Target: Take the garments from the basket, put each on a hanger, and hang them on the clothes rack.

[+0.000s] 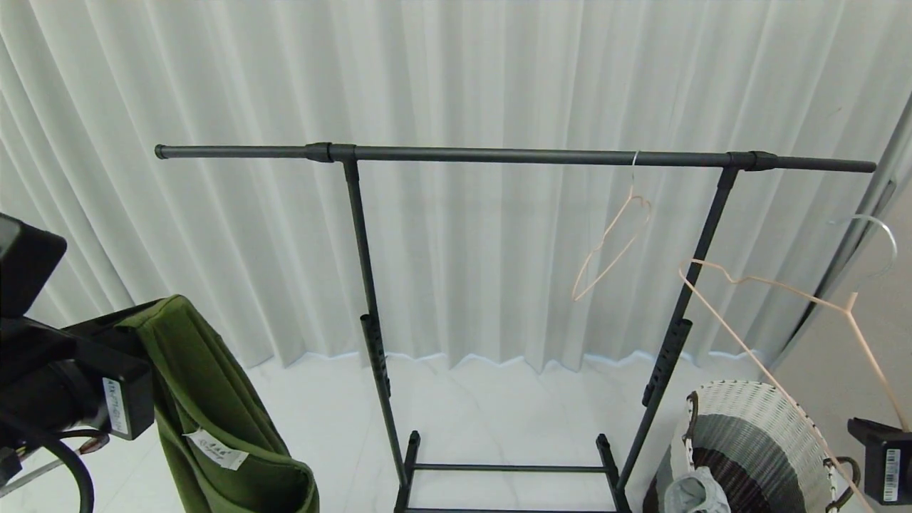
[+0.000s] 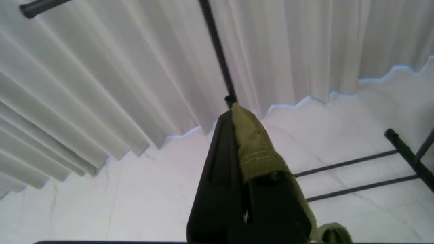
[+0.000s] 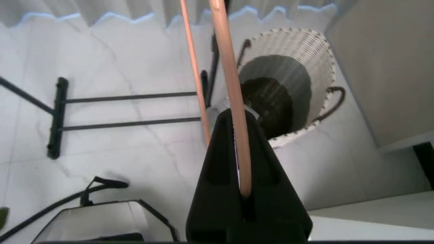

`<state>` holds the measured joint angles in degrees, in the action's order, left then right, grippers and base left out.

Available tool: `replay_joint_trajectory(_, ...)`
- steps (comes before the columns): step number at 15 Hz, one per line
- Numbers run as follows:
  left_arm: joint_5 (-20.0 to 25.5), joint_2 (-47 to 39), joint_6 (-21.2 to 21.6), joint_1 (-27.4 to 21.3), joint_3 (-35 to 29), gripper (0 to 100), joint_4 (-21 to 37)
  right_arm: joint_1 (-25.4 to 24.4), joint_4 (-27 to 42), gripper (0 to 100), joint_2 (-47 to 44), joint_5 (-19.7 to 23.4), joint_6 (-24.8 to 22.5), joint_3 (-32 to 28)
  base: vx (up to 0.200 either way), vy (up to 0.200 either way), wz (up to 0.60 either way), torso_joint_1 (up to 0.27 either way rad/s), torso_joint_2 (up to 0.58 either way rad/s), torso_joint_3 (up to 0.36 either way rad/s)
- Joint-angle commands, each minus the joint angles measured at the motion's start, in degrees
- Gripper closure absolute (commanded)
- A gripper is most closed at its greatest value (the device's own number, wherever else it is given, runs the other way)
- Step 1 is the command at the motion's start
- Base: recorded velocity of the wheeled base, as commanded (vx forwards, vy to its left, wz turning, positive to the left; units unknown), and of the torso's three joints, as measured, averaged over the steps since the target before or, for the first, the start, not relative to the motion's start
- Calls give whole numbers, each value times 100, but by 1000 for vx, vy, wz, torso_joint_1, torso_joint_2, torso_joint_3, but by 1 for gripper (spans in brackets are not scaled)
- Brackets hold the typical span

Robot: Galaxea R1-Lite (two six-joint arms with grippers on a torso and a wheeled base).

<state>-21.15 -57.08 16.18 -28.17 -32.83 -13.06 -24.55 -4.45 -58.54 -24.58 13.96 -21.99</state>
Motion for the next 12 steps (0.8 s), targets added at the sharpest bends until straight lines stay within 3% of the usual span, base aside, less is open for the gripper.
replay_joint_trajectory(1,6,4,-1,-4,5,100,-4,-190,6,100,53,-12,2,11,0,0,0,0,0,0)
replay_joint_trajectory(5,-3,-76,70,-39,-101,100,-4,-867,6,100,176,-3,-368,-24,0,0,0,0,0,0)
replay_joint_trajectory(8,-12,-445,61,-92,-470,100,-4,-1746,6,100,115,14,-464,-235,0,0,0,0,0,0)
replay_joint_trajectory(12,-38,-1095,-326,-171,-883,100,-4,-2862,6,100,-175,23,-411,-525,0,0,0,0,0,0)
